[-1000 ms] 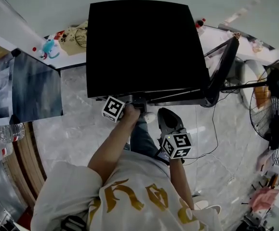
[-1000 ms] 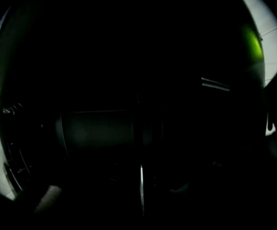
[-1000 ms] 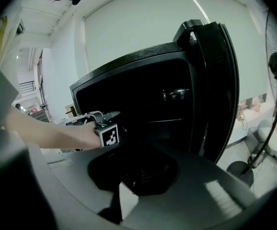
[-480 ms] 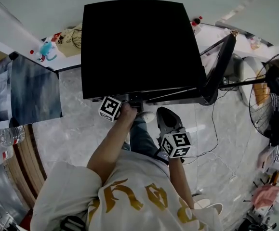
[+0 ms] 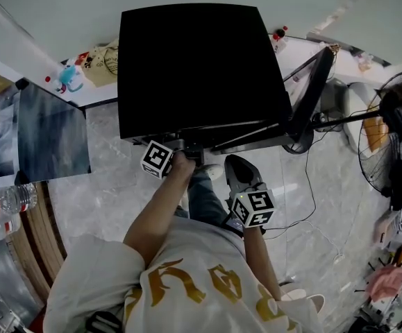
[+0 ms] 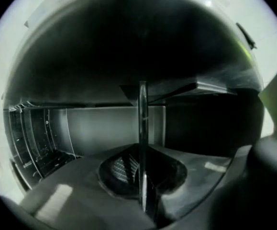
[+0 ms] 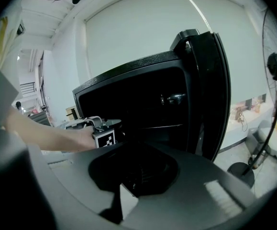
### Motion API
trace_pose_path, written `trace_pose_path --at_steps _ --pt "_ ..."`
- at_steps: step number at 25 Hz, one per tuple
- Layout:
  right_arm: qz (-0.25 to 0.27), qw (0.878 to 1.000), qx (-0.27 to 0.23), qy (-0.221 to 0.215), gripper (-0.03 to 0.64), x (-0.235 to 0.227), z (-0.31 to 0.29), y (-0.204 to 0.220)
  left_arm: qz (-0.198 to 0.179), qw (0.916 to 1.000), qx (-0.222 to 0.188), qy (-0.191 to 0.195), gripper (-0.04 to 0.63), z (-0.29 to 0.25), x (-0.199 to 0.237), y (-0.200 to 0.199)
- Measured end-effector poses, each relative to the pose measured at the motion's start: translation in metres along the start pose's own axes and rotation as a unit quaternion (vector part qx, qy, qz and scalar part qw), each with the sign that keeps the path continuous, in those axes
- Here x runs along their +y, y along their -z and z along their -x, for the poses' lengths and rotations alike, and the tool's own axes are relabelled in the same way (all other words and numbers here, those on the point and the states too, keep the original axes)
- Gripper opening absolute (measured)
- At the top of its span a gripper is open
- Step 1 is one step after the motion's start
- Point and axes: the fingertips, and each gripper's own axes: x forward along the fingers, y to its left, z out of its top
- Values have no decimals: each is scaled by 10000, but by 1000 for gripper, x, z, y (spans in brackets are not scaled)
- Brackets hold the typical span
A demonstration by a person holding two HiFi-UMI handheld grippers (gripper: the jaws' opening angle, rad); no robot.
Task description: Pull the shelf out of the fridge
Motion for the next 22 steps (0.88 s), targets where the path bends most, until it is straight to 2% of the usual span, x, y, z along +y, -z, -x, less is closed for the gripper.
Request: trace_pose_path --at_steps 9,22 --pt "56 9999 -146 -15 34 7 14 -4 132 9998 133 8 3 21 -5 9" --pt "164 9993 -321 -47 23 32 28 -2 63 9988 454 -161 5 58 0 18"
